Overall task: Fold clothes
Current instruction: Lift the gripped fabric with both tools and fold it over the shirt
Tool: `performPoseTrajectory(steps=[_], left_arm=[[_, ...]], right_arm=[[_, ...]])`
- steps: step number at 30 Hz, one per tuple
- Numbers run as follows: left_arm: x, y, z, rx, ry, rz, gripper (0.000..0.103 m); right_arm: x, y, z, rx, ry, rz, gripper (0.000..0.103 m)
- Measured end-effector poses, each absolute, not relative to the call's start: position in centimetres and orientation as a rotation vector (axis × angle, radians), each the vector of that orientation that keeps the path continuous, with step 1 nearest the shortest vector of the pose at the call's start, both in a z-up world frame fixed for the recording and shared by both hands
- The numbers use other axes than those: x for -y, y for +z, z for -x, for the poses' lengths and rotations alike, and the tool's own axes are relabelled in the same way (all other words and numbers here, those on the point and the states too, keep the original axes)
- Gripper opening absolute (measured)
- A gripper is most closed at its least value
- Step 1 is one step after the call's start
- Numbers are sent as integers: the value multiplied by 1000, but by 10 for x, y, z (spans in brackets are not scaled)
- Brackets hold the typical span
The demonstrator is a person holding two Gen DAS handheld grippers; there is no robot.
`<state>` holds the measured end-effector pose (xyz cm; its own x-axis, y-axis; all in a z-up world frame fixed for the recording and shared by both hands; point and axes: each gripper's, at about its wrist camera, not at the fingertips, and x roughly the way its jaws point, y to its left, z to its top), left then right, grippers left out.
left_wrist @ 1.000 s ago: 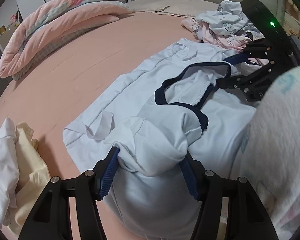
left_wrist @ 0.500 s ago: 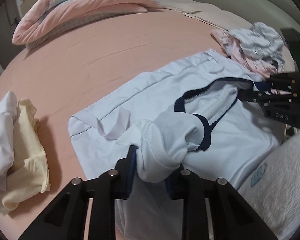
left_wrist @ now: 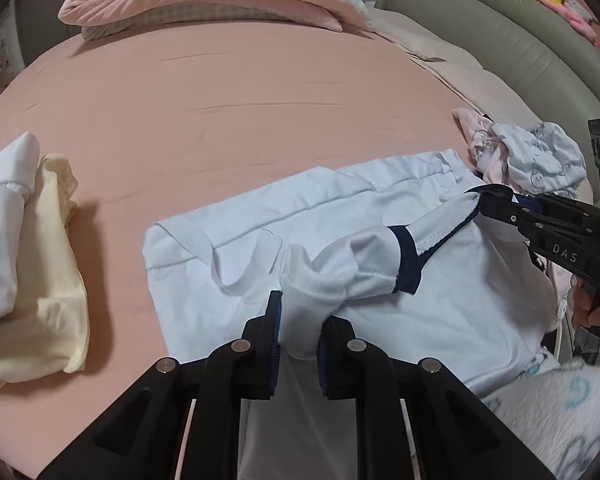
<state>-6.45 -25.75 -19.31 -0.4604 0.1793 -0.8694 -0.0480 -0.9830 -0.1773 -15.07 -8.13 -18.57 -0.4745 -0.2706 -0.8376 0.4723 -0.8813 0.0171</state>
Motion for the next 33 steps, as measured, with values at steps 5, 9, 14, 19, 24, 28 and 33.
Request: performPoseTrajectory(steps=[5,9,14,19,24,28,33], left_arm=[[258,-193,76,223,2557,1579,12],[255,-190,90,236,2554,1590,12],[260,-193,98,253,2533,1607,12],[271,-195,101,373,2512,1614,12],[279,-197,103,461,2513,1617,12],[283,-199,104,497,2524,1621,12],[296,-202,107,617,2535,1646,12]], right_arm=[[85,-190,168,-304,-2354,-1295,17],[84,-193,178,-284,-2348,-1321,16],[85,-196,187,-285,-2330,-1347,16],[85,-196,196,-251,-2310,-1363,16],[88,-188,203,-262,-2310,-1327,16],[94,-182,212,-282,-2307,-1302,16],[99,-187,227,-261,-2287,-1330,16]])
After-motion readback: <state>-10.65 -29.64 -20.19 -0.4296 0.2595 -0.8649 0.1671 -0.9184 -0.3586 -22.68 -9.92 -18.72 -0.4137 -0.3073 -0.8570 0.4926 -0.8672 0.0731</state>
